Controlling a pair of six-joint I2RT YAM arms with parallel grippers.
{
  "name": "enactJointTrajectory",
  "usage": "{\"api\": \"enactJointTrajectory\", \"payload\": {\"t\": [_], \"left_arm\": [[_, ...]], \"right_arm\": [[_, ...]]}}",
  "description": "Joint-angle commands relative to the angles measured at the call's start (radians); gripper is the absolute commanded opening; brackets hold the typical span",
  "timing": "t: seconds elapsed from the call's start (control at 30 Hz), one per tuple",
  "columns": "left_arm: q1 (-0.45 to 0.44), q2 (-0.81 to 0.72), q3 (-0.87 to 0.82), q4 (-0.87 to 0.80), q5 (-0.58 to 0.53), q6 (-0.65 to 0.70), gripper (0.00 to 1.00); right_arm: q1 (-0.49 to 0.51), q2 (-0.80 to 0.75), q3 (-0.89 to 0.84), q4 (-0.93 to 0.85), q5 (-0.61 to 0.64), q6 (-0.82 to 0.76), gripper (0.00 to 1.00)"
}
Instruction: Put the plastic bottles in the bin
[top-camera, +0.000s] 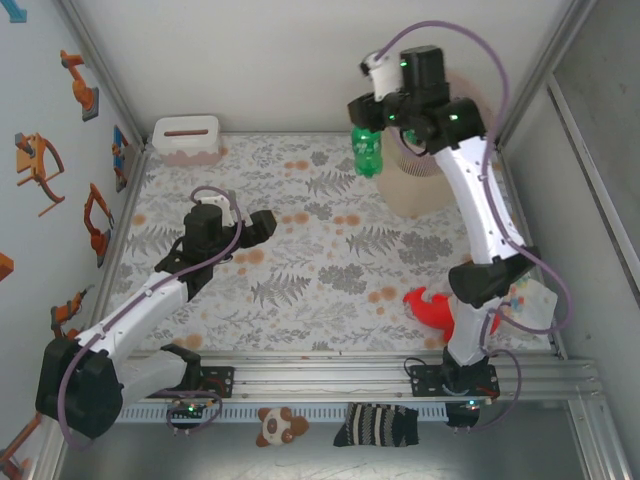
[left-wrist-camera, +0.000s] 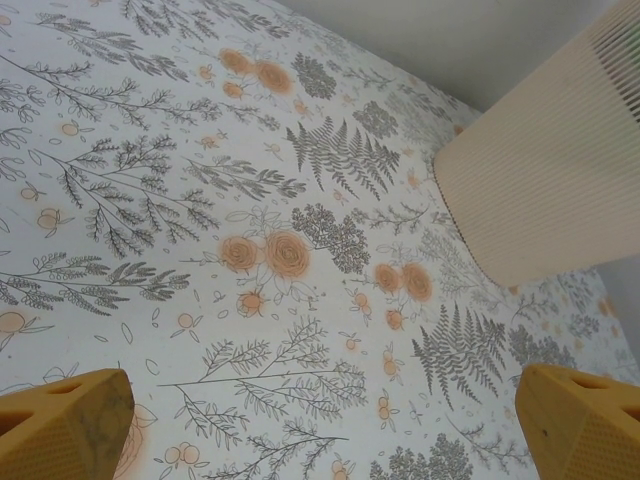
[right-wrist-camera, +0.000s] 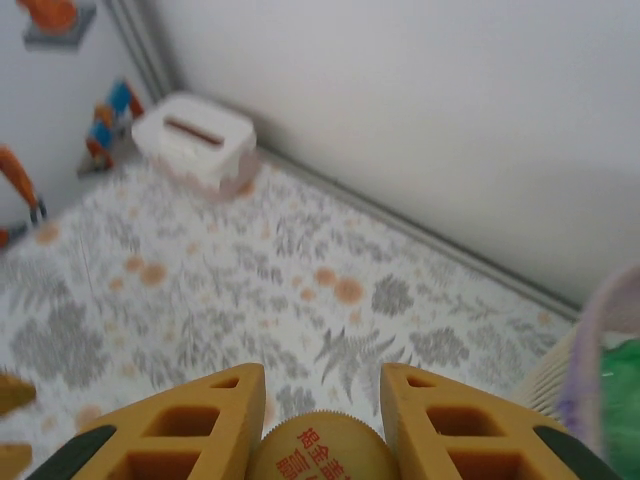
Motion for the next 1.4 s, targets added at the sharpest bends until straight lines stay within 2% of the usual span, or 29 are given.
{"api": "enactJointTrajectory", "payload": {"t": [0.0, 0.3, 0.5, 0.63, 0.9, 1.17, 1.37], "left_arm": [[0.004, 0.005, 0.015, 0.03, 0.016, -0.01, 0.97], [0.006, 0.027, 0.018, 0.049, 0.025, -0.011, 0.97], [0.007, 0.021, 0.019, 0.042, 0.024, -0.008, 0.97], [0.007, 0.013, 0.003, 0.045, 0.013, -0.012, 0.97], [0.007, 0.011, 0.003, 0.038, 0.012, -0.014, 0.97], [0.006, 0.008, 0.003, 0.031, 0.006, -0.013, 0.97], [0.006, 0.009, 0.003, 0.029, 0.001, -0.013, 0.97]], "right_arm": [[-0.059, -0.079, -0.025, 0.153, -0.087, 0.131, 0.23], [-0.245, -0.171, -0.109, 0.297, -0.005, 0.258, 0.23], [-0.39, -0.173, -0.198, 0.374, -0.076, 0.382, 0.23], [-0.449, -0.171, -0.309, 0.436, -0.125, 0.451, 0.23], [-0.499, -0.143, -0.517, 0.616, -0.277, 0.609, 0.23], [-0.531, -0.075, -0.575, 0.641, -0.332, 0.686, 0.23], [-0.565, -0.076, -0.579, 0.557, -0.263, 0.684, 0.4]]}}
